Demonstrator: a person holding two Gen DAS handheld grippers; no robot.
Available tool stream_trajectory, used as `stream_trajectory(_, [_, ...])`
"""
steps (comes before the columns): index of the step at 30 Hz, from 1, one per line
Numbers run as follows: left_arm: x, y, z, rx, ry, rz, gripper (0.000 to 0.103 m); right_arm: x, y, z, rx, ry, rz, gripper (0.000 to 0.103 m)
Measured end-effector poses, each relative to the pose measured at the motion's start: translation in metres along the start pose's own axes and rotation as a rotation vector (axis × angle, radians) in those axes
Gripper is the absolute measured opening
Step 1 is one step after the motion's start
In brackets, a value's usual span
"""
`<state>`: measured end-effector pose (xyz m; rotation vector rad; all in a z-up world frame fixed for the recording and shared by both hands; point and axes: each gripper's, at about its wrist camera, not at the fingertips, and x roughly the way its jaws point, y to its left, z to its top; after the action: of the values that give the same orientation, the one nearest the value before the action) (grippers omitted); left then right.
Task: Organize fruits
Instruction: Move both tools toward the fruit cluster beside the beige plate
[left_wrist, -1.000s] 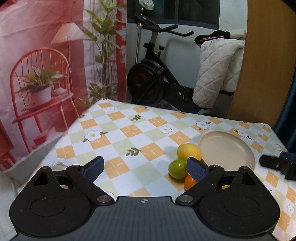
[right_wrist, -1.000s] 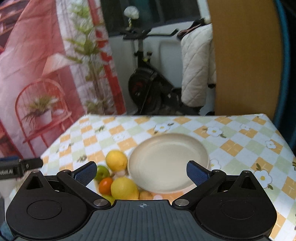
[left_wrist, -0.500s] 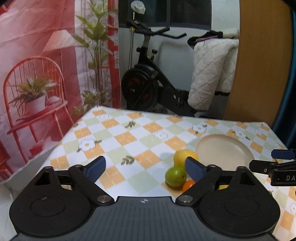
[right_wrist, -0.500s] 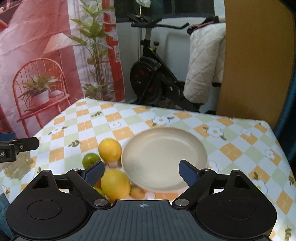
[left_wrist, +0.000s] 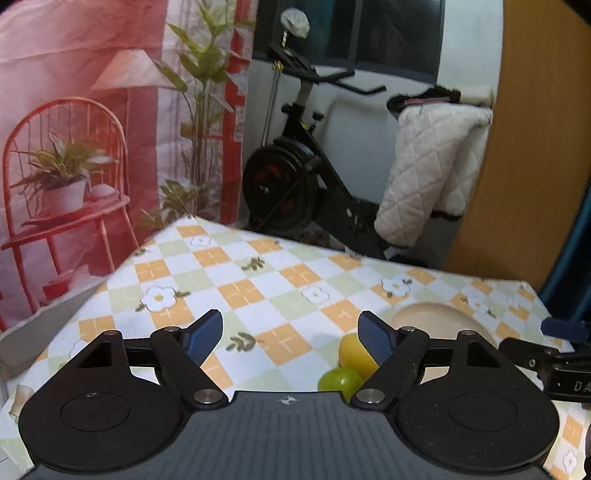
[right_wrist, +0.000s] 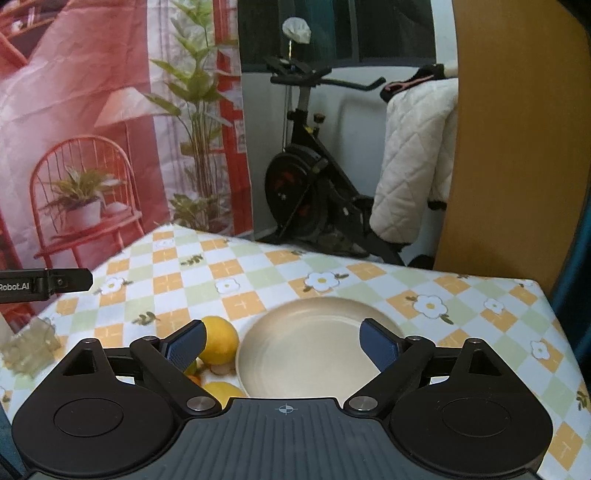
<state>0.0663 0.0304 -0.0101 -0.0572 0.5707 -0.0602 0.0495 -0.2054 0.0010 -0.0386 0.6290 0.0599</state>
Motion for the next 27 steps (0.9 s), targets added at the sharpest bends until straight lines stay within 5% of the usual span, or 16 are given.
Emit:
stream_trajectory(9, [0.014,-0.003,-0.003,0.046,0.047,-0.065,0.079,0.010,-0.002,-0.006,0.010,0.029,-0.012,0.086])
stream_trajectory(23, [0.034,-0.004,-0.025,0.096,0.128,-0.204,0.067,0.016,-0.001,-0.026,-0.026,0.102,0.088,0.049])
stream_trajectory(27, [0.037,-0.005,-0.029,0.104,0.143,-0.205,0.066,0.018,0.006,-0.030,-0.043,0.119,0.115,0.048])
